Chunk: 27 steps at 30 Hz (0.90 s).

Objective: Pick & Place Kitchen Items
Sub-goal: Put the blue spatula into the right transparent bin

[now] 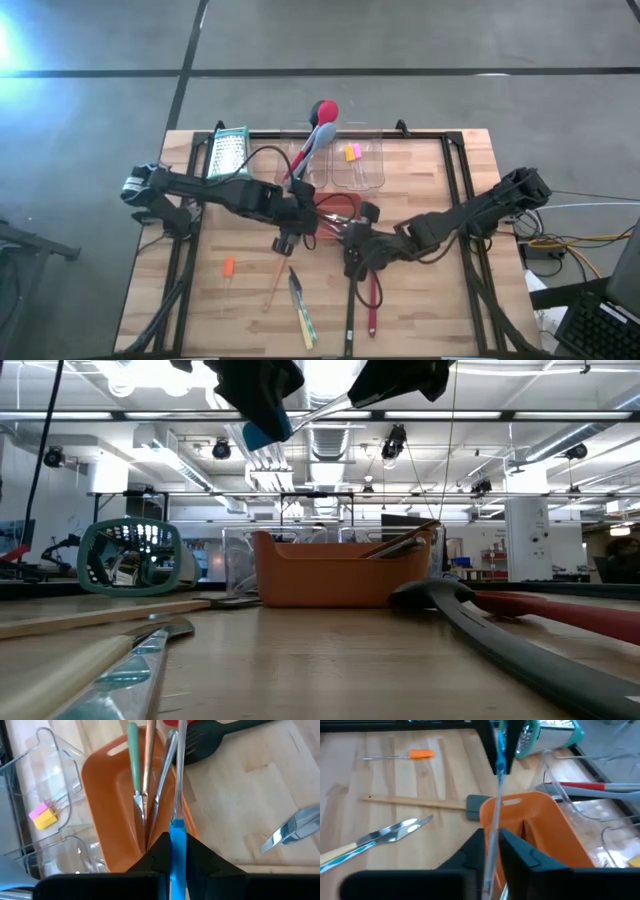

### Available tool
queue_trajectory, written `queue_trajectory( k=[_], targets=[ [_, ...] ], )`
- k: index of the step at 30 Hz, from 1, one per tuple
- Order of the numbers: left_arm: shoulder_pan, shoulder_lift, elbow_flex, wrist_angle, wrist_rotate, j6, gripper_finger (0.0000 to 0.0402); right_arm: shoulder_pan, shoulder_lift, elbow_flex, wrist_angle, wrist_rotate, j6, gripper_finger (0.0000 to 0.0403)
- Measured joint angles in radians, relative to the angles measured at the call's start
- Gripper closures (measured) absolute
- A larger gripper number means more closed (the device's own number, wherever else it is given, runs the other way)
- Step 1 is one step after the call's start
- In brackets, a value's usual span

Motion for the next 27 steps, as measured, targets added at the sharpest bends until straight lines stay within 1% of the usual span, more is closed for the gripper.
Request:
queue_trajectory(
  k=[2,10,12,16,19,22,25,27],
  targets=[
    [-0.001,0.0,-0.001,-0.006,0.001,-0.004,0.0373,-0.007,0.0,0.0,-0.001,-0.021,0.016,0.0383],
    [-0.001,0.0,-0.002,-0.005,0.003,0.005,0.0371,-0.008,-0.001,-0.001,-0.002,-0.017,0.017,0.0392],
    [-0.001,0.0,-0.002,-0.007,0.003,0.019,0.0348,-0.008,0.0,-0.001,-0.003,-0.016,0.018,0.0392],
    [-0.001,-0.004,-0.001,-0.009,-0.008,0.043,0.0279,-0.009,-0.001,-0.001,-0.007,-0.022,0.023,0.0393],
    [-0.001,-0.021,-0.001,-0.046,-0.057,0.051,0.024,-0.008,-0.005,-0.001,-0.024,-0.022,0.027,0.0393],
    [0.002,-0.056,-0.003,-0.074,-0.126,0.028,0.0218,-0.008,-0.009,-0.001,-0.088,-0.022,0.078,0.0393],
    [0.004,-0.116,-0.012,-0.086,-0.179,0.001,0.021,-0.004,-0.009,-0.002,-0.183,-0.02,0.139,0.0394],
    [0.007,-0.168,-0.032,-0.086,-0.19,-0.03,0.0209,0.001,-0.009,-0.002,-0.252,0.011,0.188,0.0394]
  ],
)
